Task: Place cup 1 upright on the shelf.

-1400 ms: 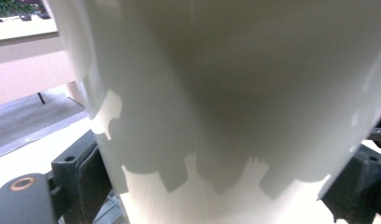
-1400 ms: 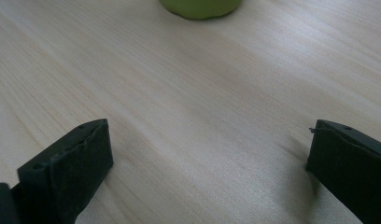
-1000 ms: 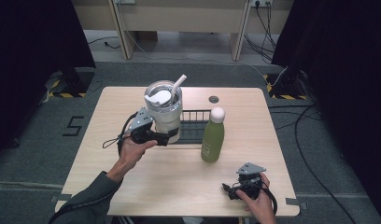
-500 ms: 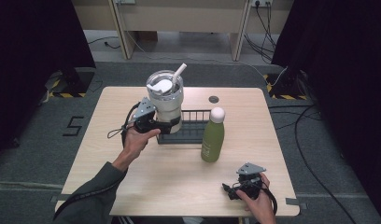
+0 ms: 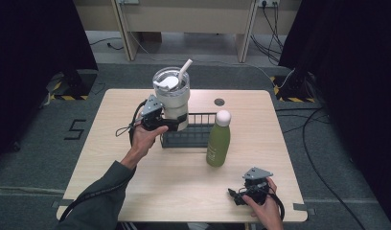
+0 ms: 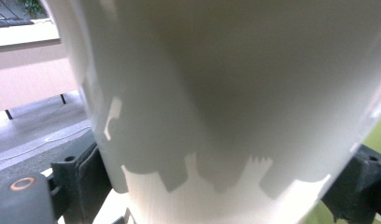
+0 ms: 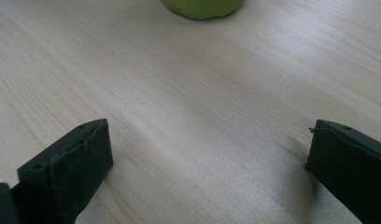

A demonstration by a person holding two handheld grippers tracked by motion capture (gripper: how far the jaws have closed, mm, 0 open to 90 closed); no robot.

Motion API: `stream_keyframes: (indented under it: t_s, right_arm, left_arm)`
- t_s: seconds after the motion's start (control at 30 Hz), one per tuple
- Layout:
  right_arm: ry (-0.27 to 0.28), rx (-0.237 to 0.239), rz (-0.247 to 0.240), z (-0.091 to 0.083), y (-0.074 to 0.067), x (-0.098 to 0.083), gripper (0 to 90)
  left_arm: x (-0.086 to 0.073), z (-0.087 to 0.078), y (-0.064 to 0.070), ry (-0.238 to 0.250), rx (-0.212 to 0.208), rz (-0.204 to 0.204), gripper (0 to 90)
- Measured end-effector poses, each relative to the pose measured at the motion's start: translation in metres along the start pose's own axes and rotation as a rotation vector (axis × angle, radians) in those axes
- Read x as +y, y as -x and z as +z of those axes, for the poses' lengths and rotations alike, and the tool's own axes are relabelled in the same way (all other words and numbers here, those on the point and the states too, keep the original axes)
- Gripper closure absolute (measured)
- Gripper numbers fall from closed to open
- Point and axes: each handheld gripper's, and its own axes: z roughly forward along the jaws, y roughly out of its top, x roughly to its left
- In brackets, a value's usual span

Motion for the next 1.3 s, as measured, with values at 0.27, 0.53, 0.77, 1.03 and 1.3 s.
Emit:
stream_keyframes:
  t_s: [0.27, 0.53, 0.77, 1.03, 1.3]
  right_arm:
    - [-0.002, -0.001, 0.005, 0.0, 0.0, 0.0, 0.5]
    - [0.0, 0.0, -0.002, 0.0, 0.0, 0.0, 0.5]
    - [0.0, 0.0, -0.001, 0.0, 0.0, 0.0, 0.5]
    - [0.0, 0.001, -0.001, 0.0, 0.0, 0.0, 0.5]
    - [-0.001, 0.002, -0.001, 0.0, 0.0, 0.0, 0.5]
  left_arm:
    - [-0.006, 0.009, -0.008, -0.002, 0.012, -0.015, 10.7]
    - [-0.013, 0.017, -0.015, -0.009, 0.028, -0.031, 10.6]
    - [-0.019, 0.021, -0.015, -0.027, 0.035, -0.021, 10.6]
    - [-0.024, 0.024, -0.014, -0.028, 0.033, -0.015, 10.6]
    - [-0.024, 0.022, -0.013, -0.019, 0.033, -0.023, 10.6]
